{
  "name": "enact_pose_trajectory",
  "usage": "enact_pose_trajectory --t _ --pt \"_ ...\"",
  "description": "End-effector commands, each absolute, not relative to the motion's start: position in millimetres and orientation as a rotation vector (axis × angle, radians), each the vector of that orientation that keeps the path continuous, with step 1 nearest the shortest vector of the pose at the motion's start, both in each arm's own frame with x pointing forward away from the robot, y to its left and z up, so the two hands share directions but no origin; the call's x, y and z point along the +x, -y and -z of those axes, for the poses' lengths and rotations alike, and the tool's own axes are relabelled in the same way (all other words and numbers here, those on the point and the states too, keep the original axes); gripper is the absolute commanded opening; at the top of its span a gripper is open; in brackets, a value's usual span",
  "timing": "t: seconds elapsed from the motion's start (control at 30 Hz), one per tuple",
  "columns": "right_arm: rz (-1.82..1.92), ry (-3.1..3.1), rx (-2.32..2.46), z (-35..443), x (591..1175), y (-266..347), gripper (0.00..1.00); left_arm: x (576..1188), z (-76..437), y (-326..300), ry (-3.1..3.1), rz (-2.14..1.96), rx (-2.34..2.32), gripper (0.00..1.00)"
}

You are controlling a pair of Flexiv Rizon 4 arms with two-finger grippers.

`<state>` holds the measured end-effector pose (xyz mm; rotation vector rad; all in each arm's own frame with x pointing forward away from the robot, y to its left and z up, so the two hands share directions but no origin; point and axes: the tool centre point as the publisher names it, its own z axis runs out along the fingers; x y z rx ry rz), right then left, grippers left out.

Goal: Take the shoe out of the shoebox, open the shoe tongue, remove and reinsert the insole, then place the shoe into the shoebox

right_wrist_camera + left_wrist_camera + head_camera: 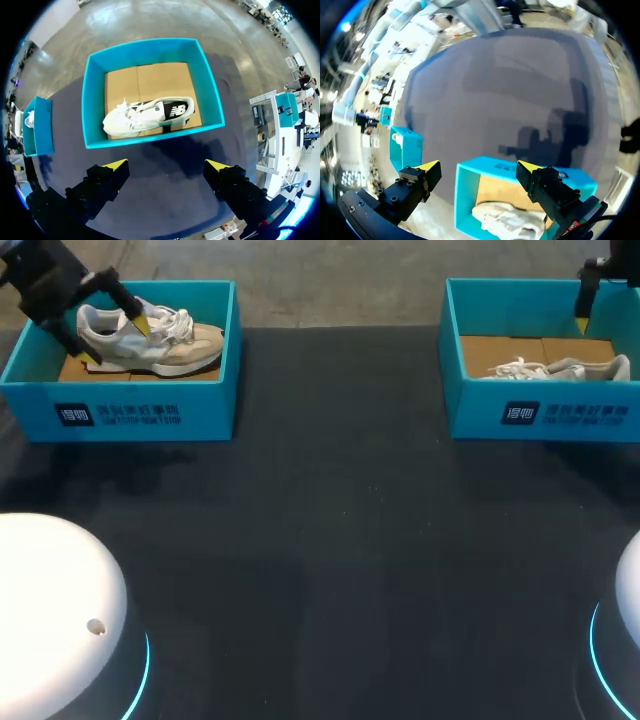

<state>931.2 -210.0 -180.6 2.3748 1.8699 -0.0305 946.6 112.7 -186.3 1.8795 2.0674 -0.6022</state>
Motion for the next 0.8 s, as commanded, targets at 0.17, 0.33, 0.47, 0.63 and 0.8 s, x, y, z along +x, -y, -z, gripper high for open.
enact_pose_trajectory --t 0.17,0.33,0.47,0.63,0.8 --pt "0.031 -1.869 2.375 180.8 931.2 209.8 1.00 965.3 166.6 -141.1 -2.048 0.513 1.944 1.00" --pt "0.031 -1.869 2.375 180.8 931.2 209.8 1.00 978.6 165.9 -160.7 -2.050 0.491 1.964 1.00" --pt "0.031 -1.869 2.375 180.8 931.2 209.8 1.00 993.9 168.7 -178.9 -2.091 0.455 1.984 1.00" --pt "0.031 -1.869 2.375 180.8 931.2 209.8 1.00 1016.8 175.5 -201.9 -2.136 0.391 2.001 1.00" --pt "0.031 -1.869 2.375 180.8 931.2 209.8 1.00 1039.1 181.6 -219.0 -2.153 0.328 1.995 1.00"
